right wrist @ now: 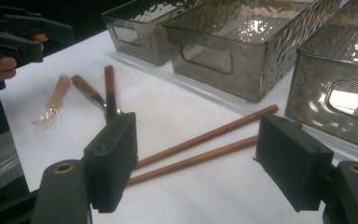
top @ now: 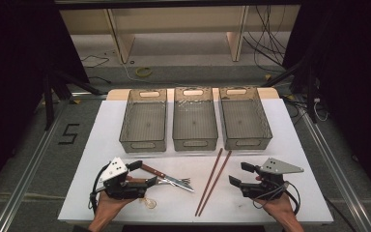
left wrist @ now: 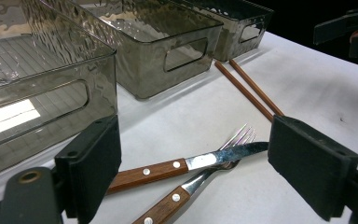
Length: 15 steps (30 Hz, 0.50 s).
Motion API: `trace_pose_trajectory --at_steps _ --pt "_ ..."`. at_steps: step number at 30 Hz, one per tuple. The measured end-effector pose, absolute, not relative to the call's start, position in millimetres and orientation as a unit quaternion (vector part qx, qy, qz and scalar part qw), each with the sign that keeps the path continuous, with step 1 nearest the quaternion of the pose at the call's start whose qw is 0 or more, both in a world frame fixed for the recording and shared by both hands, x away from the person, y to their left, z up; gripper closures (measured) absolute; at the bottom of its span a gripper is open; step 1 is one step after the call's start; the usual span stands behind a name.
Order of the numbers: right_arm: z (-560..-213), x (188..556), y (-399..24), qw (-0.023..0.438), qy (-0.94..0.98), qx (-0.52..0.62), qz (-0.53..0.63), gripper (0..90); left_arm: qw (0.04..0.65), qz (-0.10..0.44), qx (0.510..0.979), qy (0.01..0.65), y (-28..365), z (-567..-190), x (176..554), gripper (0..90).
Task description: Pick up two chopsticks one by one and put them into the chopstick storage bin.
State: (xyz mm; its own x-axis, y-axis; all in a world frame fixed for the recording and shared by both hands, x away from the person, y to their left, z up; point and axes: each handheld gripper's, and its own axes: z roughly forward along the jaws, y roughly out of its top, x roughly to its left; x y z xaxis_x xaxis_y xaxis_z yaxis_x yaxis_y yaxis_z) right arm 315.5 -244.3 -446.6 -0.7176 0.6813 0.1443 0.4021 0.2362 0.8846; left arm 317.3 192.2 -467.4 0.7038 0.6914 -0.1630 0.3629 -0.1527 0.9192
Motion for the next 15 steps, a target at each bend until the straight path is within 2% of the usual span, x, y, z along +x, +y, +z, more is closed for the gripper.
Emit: trace_pose_trajectory --at_steps 10,15 --pt "-435 324 -238 0.135 0.821 0.299 0.468 30.3 0.545 0.152 0.743 0.358 194 -468 318 16.6" --pt "-425 342 -226 0.098 0.878 0.228 0.409 30.3 0.546 0.15 0.742 0.359 194 -468 319 16.6"
